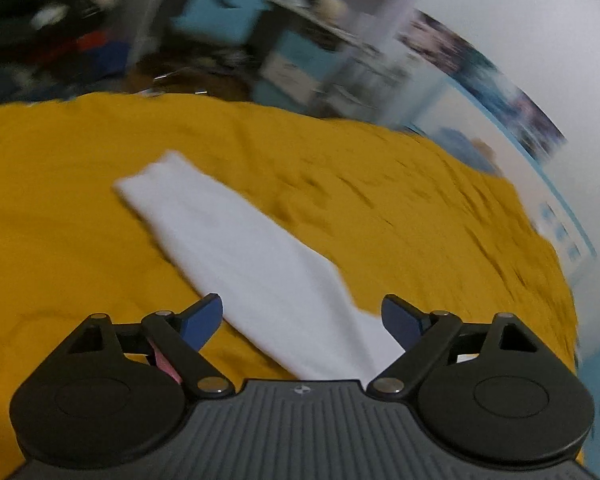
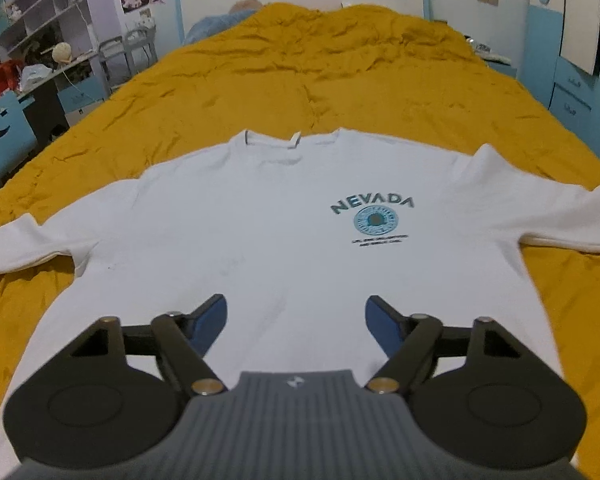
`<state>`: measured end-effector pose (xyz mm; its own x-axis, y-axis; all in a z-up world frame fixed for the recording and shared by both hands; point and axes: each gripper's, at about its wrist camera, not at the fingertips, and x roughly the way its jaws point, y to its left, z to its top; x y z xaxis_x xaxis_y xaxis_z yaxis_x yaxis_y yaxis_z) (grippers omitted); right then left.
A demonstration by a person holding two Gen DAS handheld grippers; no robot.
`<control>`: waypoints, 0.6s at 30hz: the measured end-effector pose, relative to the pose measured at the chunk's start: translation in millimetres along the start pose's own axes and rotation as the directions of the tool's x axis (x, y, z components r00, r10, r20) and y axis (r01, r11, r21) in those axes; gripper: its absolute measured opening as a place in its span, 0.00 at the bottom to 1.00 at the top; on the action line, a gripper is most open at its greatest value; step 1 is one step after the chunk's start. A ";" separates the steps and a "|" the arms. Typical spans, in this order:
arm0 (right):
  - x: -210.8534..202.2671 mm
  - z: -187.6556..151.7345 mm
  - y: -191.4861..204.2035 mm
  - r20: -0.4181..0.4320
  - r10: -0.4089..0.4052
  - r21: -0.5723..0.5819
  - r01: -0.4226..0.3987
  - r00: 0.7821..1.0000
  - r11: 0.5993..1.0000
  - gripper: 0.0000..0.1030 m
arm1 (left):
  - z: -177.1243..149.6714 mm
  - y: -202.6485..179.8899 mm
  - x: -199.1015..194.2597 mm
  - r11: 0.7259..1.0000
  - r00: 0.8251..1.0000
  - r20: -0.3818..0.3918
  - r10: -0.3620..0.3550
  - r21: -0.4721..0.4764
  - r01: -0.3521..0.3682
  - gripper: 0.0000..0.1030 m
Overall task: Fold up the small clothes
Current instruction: 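Grasp the sleeve cuff with the left gripper and lift it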
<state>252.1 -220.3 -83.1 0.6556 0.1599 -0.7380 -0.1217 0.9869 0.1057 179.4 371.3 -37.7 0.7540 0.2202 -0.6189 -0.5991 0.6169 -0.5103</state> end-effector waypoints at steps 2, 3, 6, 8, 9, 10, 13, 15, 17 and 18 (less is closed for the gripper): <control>10.6 2.1 7.5 -0.013 0.012 -0.017 -0.013 1.000 1.000 0.66 | 13.9 23.3 15.5 0.996 0.999 -0.001 0.040 -0.075 -0.040 0.95; 14.5 2.7 11.6 -0.017 0.021 -0.026 -0.021 1.000 0.999 0.66 | 19.8 33.4 24.0 0.992 0.998 -0.011 0.066 -0.107 -0.067 0.92; 19.1 2.9 21.4 -0.021 0.038 -0.048 -0.039 0.999 0.998 0.66 | 31.0 58.4 47.4 0.972 0.986 -0.058 0.155 -0.171 -0.162 0.83; 22.8 3.9 26.3 -0.025 0.039 -0.064 -0.041 0.999 0.997 0.66 | 35.7 69.9 60.7 0.966 0.983 -0.082 0.163 -0.190 -0.176 0.77; 23.3 3.8 27.3 -0.025 0.042 -0.069 -0.043 0.999 0.997 0.66 | 37.8 72.4 66.4 0.966 0.982 -0.084 0.167 -0.183 -0.180 0.70; 25.6 4.1 28.7 -0.029 0.042 -0.074 -0.044 0.999 0.996 0.66 | 38.6 72.9 68.9 0.968 0.981 -0.080 0.176 -0.169 -0.187 0.57; 32.7 3.4 32.0 -0.050 0.040 -0.080 -0.044 0.998 0.996 0.66 | 41.1 65.9 78.5 0.976 0.983 -0.060 0.175 -0.121 -0.181 0.25; 36.8 2.6 35.0 -0.064 0.043 -0.080 -0.048 0.997 0.996 0.66 | 39.6 56.4 78.9 0.982 0.984 -0.046 0.171 -0.070 -0.174 0.08; 38.1 2.2 38.0 -0.069 0.053 -0.084 -0.059 0.996 0.995 0.66 | 39.0 41.6 71.1 0.982 0.982 -0.003 0.187 -0.009 -0.187 0.04; 37.8 2.1 38.7 -0.069 0.058 -0.087 -0.064 0.996 0.994 0.66 | 36.5 31.8 63.0 0.985 0.985 0.026 0.170 0.022 -0.171 0.04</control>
<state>273.8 -176.0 -105.5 0.5942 0.2154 -0.7750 -0.2281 0.9691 0.0944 217.6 432.4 -71.1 0.6479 0.3414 -0.6810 -0.7128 0.5868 -0.3840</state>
